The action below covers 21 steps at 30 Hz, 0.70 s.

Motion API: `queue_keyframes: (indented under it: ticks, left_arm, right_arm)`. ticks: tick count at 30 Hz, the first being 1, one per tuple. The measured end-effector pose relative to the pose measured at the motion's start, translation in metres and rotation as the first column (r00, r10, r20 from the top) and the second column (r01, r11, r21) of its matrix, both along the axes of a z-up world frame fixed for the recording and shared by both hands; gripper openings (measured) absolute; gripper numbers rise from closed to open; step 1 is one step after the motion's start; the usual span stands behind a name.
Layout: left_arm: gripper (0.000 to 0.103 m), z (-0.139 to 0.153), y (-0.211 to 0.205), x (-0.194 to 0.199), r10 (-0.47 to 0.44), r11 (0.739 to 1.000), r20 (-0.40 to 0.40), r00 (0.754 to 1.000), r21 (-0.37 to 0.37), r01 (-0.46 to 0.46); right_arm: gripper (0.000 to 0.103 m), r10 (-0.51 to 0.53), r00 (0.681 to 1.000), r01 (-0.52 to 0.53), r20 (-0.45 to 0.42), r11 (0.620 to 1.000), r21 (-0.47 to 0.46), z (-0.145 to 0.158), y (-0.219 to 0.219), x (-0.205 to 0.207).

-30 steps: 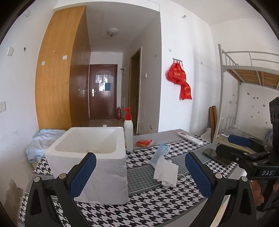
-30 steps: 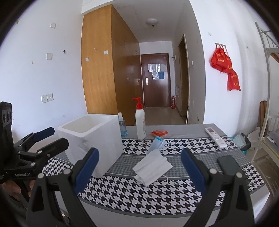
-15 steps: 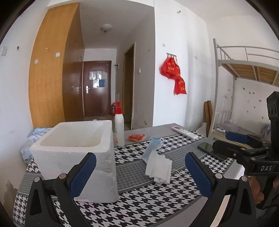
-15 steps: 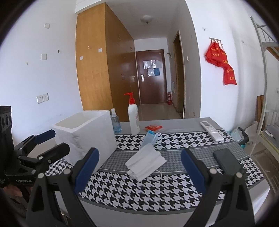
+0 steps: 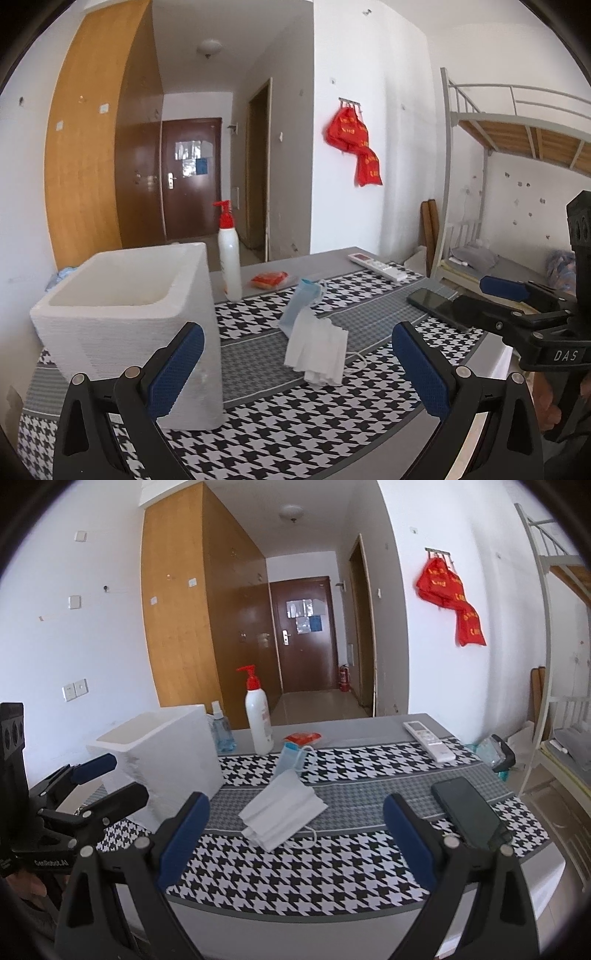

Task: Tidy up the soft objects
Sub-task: 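Move both tools toward the white tissue and blue mask on the table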

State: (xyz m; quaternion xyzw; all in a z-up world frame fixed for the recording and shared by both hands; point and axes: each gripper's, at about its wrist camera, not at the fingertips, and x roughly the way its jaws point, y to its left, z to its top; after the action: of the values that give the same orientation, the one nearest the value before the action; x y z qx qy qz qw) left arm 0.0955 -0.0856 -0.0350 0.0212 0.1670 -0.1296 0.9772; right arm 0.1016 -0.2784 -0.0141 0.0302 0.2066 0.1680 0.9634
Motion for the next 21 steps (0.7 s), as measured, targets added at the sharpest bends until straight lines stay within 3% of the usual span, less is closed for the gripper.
queue_keyframes:
  ticks: [21]
  left_arm:
    - [0.102, -0.014, -0.031, 0.031, -0.014, 0.999, -0.091, 0.996, 0.046, 0.018]
  right_arm:
    - [0.097, -0.019, 0.998, 0.020, -0.056, 1.000, 0.011, -0.016, -0.025, 0.027]
